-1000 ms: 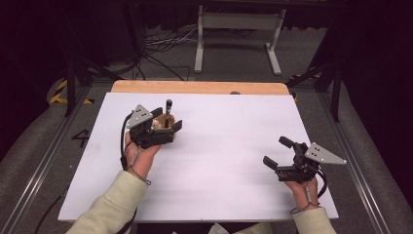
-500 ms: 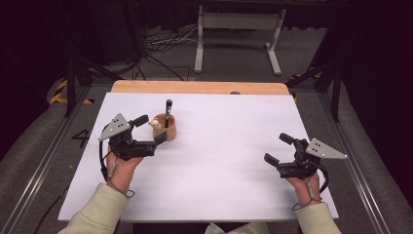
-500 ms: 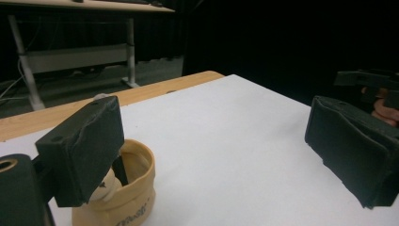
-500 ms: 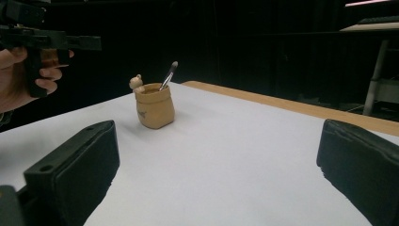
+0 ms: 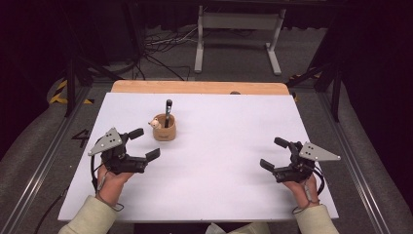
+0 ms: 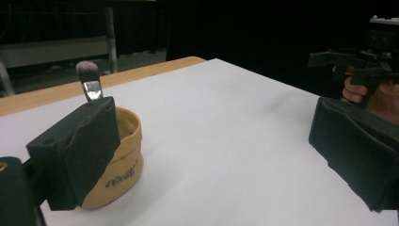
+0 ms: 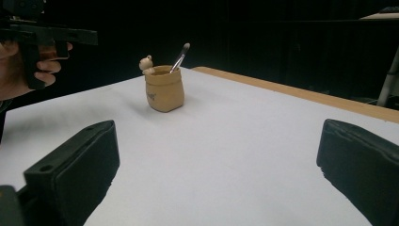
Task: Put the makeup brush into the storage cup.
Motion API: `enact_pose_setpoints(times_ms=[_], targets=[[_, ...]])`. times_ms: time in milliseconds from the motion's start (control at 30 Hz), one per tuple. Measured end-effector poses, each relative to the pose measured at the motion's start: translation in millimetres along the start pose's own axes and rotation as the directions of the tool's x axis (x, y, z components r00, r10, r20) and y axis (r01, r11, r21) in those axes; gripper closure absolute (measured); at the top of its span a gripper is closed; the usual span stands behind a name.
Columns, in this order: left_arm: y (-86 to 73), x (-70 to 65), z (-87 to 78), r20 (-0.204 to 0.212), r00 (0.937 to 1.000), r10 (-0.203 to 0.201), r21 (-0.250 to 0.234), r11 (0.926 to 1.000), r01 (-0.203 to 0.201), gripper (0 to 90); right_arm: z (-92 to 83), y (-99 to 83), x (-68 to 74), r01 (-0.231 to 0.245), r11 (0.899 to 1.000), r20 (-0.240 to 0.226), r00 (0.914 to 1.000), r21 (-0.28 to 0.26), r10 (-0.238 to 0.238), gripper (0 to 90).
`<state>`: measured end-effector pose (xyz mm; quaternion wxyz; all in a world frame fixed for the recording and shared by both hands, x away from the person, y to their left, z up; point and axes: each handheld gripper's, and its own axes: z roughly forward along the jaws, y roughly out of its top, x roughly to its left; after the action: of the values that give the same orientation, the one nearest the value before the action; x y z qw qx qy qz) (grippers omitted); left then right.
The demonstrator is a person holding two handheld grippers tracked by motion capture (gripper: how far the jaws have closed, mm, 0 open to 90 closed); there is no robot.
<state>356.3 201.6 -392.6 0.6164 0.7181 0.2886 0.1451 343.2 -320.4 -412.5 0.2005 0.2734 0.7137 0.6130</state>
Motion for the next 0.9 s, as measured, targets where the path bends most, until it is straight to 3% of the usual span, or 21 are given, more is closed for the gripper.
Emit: enact_pose_setpoints(times_ms=[333,900], targets=[[-23.4,2.5,-1.7,0.072,0.9974,0.004,0.0,1.0,-0.004,3.0,-2.3,-8.7,3.8,0.023,1.0,-0.009,0.9997,0.0,-0.023,0.1],[-48.7,1.8,6.6,0.09,0.996,-0.001,0.053,0.9986,-0.004,2.8,-5.2,-25.8,8.0,0.011,0.999,-0.031,0.9995,0.036,-0.01,0.1]])
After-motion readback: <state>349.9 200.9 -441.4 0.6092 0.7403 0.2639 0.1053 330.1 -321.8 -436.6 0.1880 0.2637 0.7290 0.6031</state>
